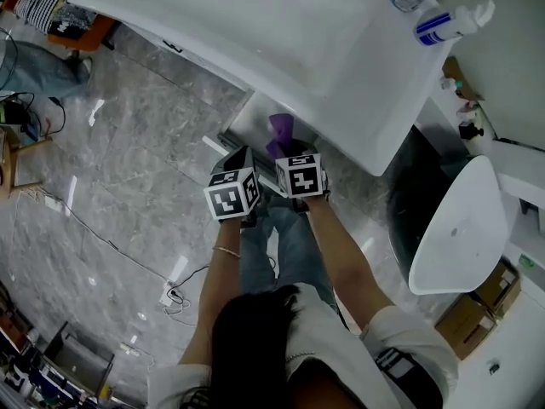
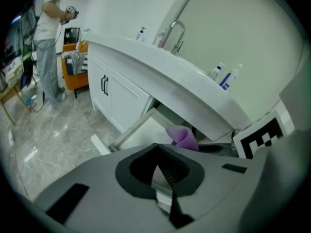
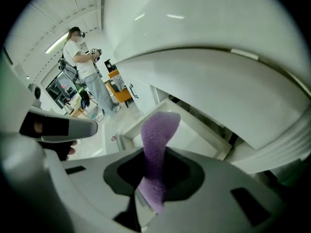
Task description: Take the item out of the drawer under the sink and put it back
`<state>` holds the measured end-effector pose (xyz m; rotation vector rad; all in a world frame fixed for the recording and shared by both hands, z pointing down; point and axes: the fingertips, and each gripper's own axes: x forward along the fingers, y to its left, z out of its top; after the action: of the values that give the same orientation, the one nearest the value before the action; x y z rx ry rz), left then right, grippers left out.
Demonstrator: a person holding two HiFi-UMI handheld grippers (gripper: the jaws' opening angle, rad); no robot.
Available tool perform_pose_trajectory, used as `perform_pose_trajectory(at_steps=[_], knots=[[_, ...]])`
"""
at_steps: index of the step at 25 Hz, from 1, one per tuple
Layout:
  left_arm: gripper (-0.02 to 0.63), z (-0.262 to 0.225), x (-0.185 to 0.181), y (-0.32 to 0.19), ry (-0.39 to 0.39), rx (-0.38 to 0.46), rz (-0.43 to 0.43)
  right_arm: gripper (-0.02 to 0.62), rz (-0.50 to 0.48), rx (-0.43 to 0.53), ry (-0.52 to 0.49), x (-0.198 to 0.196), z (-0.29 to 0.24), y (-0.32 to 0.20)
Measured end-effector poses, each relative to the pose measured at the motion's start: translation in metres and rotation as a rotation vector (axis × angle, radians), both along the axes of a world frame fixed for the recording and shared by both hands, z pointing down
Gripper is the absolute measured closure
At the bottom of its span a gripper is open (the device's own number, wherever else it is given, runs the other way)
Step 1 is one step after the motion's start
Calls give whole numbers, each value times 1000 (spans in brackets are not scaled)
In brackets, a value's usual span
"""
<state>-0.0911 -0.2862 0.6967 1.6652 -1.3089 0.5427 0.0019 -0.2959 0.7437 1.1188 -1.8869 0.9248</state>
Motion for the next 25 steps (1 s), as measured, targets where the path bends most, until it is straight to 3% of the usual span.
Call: perform_pose_trajectory(at_steps=[2,7,12,16,25], knots=[[603,-11,0,1,-29,26,24,503,-4,25,-12,-3,-16,2],[602,-43,4,5,26,69,13,503,-6,89,-41,-10,-57,12],[603,-72,2,14,10,128,34,503,19,143,-74,-12,-98,22],[602,-100,4,26,-47,212,104,503,-3,230,-59,-15,-138,27],[603,-184,12,13,13,434,70,503,42,437,-93,-9,-222,26]])
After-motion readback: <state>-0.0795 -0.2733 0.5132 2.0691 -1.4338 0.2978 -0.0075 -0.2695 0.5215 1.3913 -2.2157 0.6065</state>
